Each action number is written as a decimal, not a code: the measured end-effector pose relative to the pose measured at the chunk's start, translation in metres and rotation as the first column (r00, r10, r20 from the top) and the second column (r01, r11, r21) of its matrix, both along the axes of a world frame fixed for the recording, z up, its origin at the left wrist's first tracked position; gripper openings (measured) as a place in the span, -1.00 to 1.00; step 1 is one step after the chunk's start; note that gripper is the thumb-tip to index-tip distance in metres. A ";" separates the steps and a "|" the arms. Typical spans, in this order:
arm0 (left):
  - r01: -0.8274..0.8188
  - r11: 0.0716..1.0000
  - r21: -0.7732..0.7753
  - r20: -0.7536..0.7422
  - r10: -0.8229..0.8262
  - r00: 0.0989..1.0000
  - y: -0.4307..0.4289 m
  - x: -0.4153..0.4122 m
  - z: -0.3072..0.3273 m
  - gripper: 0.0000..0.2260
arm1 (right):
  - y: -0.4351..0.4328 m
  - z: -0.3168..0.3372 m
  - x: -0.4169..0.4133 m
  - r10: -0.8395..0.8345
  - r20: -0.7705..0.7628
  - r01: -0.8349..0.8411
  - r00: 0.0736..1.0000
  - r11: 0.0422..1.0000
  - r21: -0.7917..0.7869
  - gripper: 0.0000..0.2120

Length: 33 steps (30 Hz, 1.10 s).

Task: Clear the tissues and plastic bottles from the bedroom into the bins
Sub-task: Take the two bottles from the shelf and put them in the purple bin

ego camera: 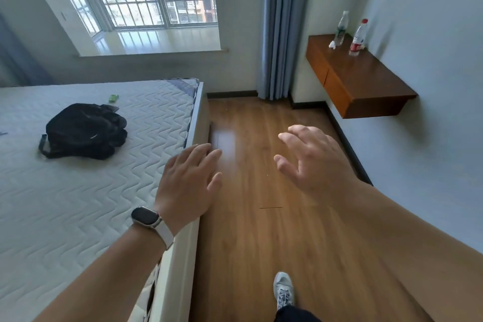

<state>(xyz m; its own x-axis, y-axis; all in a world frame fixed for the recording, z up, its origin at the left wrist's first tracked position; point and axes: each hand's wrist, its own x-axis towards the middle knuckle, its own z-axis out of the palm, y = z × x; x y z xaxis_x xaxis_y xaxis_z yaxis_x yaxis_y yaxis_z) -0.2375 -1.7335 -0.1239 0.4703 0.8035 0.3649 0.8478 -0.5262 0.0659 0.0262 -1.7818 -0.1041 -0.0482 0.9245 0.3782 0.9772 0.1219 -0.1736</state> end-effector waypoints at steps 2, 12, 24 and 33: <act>-0.016 1.000 -0.004 -0.011 0.016 1.000 0.027 0.020 0.006 -0.59 | 0.028 0.000 0.018 0.004 -0.004 -0.004 1.000 1.000 0.000 -0.52; 0.022 0.996 0.084 -0.034 -0.020 0.999 0.152 0.136 0.031 -0.59 | 0.148 0.006 0.133 0.015 0.022 -0.015 1.000 1.000 -0.008 -0.51; 0.068 0.997 0.023 -0.039 -0.067 0.997 0.292 0.186 0.032 -0.54 | 0.271 -0.004 0.184 -0.041 -0.016 0.041 0.999 0.998 -0.041 -0.50; 0.133 0.990 -0.037 -0.015 -0.134 0.991 0.470 0.186 0.012 -0.54 | 0.420 -0.003 0.182 -0.150 0.049 0.154 0.987 0.985 -0.082 -0.51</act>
